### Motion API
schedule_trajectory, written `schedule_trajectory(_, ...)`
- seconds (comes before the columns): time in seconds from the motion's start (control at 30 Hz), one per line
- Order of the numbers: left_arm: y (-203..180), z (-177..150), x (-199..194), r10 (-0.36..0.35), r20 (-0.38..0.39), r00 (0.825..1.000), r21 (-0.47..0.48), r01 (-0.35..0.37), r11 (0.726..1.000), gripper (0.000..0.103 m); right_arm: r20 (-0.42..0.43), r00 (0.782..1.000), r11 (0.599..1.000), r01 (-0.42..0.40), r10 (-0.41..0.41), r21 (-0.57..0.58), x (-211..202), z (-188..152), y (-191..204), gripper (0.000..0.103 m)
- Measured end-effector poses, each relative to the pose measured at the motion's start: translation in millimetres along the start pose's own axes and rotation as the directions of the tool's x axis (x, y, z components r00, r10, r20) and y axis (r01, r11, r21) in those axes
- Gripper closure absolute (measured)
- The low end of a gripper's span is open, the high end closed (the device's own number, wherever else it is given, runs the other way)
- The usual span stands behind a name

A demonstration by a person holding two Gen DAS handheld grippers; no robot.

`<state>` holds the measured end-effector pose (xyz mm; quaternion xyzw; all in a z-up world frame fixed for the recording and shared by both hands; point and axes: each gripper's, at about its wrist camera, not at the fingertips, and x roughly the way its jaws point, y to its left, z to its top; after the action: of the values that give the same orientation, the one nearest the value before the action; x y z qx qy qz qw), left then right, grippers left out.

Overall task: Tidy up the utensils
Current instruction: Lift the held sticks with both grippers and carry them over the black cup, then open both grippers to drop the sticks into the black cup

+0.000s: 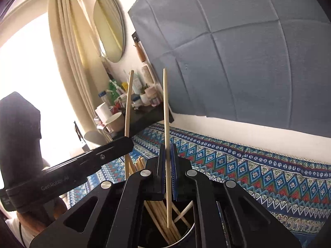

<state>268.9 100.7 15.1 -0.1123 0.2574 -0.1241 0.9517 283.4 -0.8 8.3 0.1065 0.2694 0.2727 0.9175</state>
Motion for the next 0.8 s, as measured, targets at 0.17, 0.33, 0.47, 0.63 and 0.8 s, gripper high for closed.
schedule_trajectory(0.17, -9.1, -9.0, -10.4, -0.009, 0.044, 0.999, 0.050, 0.006, 0.999, 0.098, -0.016, 1.000, 1.000, 0.013, -0.013, -0.011, -3.7, -9.2, -1.5, 0.098)
schedule_trajectory(0.33, -12.4, -16.0, -19.8, 0.005, 0.073, 0.997, 0.050, -0.008, 0.999, 0.098, -0.036, 0.999, 0.999, 0.027, -0.028, -0.041, -9.0, -19.8, 1.1, 0.098)
schedule_trajectory(0.47, -11.2, -19.8, -27.1, -0.003, 0.081, 0.997, 0.025, 0.001, 1.000, 0.098, -0.046, 0.998, 0.997, 0.033, -0.036, -0.069, -13.6, -27.7, 6.4, 0.098)
schedule_trajectory(0.63, -13.2, -22.3, -32.2, 0.004, 0.072, 0.997, 0.013, -0.005, 1.000, 0.098, -0.053, 0.997, 0.996, 0.047, -0.050, -0.071, -24.8, -35.3, 4.9, 0.098)
schedule_trajectory(0.8, -16.6, -21.8, -37.2, -0.003, 0.053, 0.999, 0.017, 0.002, 1.000, 0.098, -0.062, 0.995, 0.994, 0.069, -0.074, -0.089, -36.5, -44.7, 4.9, 0.098)
